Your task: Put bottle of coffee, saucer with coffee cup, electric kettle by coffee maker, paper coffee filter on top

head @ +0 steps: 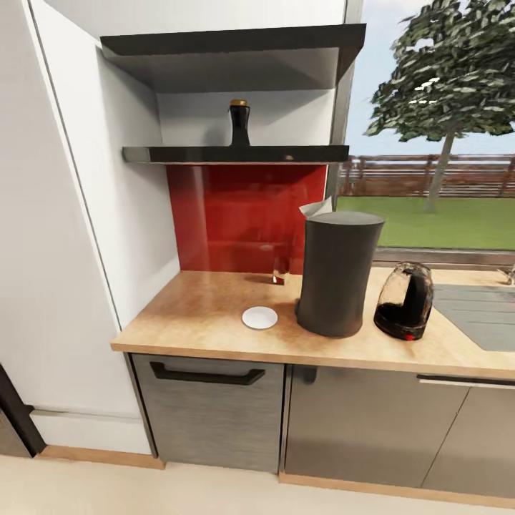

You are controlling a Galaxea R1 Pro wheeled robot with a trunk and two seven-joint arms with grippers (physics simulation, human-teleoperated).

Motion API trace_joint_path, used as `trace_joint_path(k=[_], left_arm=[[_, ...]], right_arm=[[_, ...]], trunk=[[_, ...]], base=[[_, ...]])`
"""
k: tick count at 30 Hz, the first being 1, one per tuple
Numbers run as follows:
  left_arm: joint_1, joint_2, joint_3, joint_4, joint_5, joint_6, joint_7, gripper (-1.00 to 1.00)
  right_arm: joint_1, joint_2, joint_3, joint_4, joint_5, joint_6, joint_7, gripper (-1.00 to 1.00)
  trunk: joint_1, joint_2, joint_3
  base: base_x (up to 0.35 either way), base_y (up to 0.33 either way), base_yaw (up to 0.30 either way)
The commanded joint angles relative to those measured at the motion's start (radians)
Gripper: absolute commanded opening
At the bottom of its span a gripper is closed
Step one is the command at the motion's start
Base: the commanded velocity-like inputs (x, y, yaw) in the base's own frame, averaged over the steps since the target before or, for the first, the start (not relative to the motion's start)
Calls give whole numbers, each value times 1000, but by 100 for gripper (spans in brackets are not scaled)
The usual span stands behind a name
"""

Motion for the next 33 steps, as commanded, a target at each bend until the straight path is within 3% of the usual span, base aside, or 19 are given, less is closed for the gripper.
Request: trace_joint_path(k=[1, 4, 33], left_arm=[[0, -1, 0, -3, 8, -1, 0, 100], [1, -1, 0, -3, 8, -1, 0, 100], [1, -1, 0, -3, 7, 2, -1, 100]], right_arm=[[-1, 0, -8, 1, 11, -6, 2, 100], [-1, 0, -8, 1, 11, -6, 2, 100], [0, 0, -8, 4, 12, -5, 3, 100]], trunk=[[0, -1, -1], [0, -1, -1], [-111, 202, 90]], base=[[3, -9, 12], [1, -5, 7], [0, 0, 0]])
